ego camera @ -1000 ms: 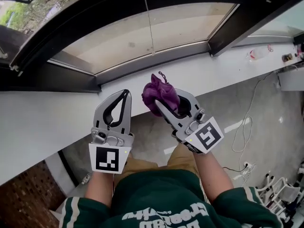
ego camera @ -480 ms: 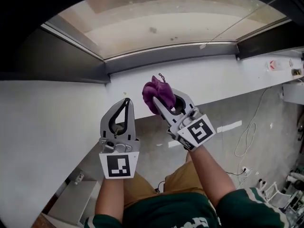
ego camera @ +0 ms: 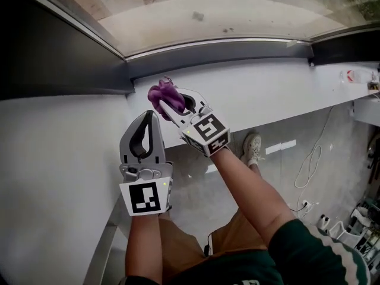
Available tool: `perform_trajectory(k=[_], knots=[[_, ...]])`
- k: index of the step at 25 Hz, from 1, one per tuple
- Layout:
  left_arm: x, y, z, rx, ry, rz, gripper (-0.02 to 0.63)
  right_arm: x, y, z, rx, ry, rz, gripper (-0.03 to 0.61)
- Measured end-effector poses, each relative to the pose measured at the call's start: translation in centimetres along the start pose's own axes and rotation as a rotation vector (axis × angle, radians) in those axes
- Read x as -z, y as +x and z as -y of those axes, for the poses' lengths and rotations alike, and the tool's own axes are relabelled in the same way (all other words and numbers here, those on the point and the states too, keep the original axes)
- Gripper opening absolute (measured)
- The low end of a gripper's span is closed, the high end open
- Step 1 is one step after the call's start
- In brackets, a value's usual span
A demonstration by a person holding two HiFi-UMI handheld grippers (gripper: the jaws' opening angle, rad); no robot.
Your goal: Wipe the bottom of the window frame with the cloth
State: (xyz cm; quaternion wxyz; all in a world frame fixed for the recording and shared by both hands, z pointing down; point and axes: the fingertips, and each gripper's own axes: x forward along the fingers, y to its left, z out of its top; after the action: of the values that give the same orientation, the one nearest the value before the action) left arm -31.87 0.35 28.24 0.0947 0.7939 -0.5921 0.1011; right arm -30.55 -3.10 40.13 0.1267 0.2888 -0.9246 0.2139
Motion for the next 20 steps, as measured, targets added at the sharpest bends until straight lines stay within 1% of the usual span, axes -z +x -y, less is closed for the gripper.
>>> perform_trajectory(k=[3, 6, 9, 11, 15, 18, 20], knots=[[1.7, 0.6, -0.6, -0.021, -0.016, -0.002, 0.008, 2.6, 2.9, 0.1, -0.012, -0.002, -0.042, 0.1], [3.2, 1.2, -1.5, -0.039, 0.025, -0.025, 0.008, 4.3, 5.1, 0.5, -0.022, -0.006, -0.071, 0.1], [5.0, 1.4, -2.9, -0.076, -0.007, -0.047, 0.008, 5.6, 6.8, 0.5, -0.024, -0.017, -0.097, 0.1], [5.9, 1.5, -3.5, -0.09, -0.02, -0.051, 0.008, 6.2, 7.7, 0.5, -0.029, -0.034, -0.11, 0.1], [6.8, 1.8, -4.0, -0.111, -0.009, -0.057, 0.008, 7.0, 8.9, 0.6, -0.035, -0.074, -0.139, 0.1], [7.7, 2.1, -4.2, -0.112, 0.01, -0.078, 0.008, 7.2, 9.9, 0.8, -0.037, -0.085, -0.149, 0.1], [8.2, 2.4, -4.5, -0.114, 0.006, -0.085, 0.008, 7.4, 10.5, 1.0, -0.039, -0.092, -0.156, 0.1]])
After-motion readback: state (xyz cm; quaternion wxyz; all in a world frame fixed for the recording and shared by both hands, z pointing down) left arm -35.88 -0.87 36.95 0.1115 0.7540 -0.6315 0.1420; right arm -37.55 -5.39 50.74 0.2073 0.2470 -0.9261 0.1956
